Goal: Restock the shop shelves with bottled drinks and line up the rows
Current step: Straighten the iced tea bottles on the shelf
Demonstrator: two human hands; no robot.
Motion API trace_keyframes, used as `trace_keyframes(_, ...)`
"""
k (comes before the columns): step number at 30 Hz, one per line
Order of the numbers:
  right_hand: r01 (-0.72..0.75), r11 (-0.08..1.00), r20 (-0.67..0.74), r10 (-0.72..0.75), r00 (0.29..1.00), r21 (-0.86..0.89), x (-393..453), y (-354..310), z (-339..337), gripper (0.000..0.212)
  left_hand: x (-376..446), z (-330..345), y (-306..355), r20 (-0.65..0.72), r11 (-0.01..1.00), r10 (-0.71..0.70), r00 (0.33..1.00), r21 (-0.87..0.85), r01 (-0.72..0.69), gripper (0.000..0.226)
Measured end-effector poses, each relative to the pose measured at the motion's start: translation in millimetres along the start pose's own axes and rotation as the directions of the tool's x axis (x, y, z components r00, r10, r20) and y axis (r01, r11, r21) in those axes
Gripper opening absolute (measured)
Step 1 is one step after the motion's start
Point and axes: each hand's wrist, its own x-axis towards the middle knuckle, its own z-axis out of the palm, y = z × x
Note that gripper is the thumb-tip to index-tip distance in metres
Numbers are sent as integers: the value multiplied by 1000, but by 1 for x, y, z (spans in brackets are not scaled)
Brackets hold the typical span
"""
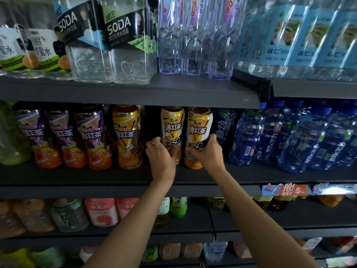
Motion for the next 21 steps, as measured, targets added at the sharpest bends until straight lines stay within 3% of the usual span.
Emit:
trace_keyframes(2, 21, 1000, 72, -22, 997, 10, -5, 2, -9, 57, -14, -10, -2, -58, 989, 130, 990, -57, -133, 52)
trace_keyframes(5, 94, 996, 185, -93, 978, 1, -16, 1, -17, 55, -36, -20, 1, 143, 939, 309, 940, -204, -278, 66)
trace_keyframes(9, 188, 981, 359, -188, 914, 34, -15, -11, -11, 56, -21, -21, 8, 287, 922, 184, 940, -381, -64, 59)
trace_keyframes(12, 110, 982, 553, -177, 814, 152, -1, -2, -22, 55, -8, -28, 4, 330, 937, 174, 928, -345, -54, 51)
trace_keyframes(13, 48, 981, 559, -146, 816, 187, 4, 4, -28, 52, -6, -31, 1, 333, 940, 177, 926, -337, -58, 47)
trace_keyframes(15, -67, 972, 391, -28, 920, 225, 19, 15, -37, 46, -5, -35, -5, 304, 936, 172, 937, -346, -59, 43)
trace_keyframes(17, -155, 986, 141, 145, 979, 68, 41, 24, -32, 59, -4, -37, -8, 263, 928, 158, 952, -370, -52, 45)
trace_keyframes(19, -198, 980, 70, 199, 978, -17, 60, 22, -16, 73, -3, -36, -12, 256, 924, 143, 956, -380, -37, 47)
trace_keyframes(21, -200, 980, 79, 198, 977, 17, 75, 15, 5, 73, -2, -36, -13, 284, 918, 127, 950, -395, -5, 48)
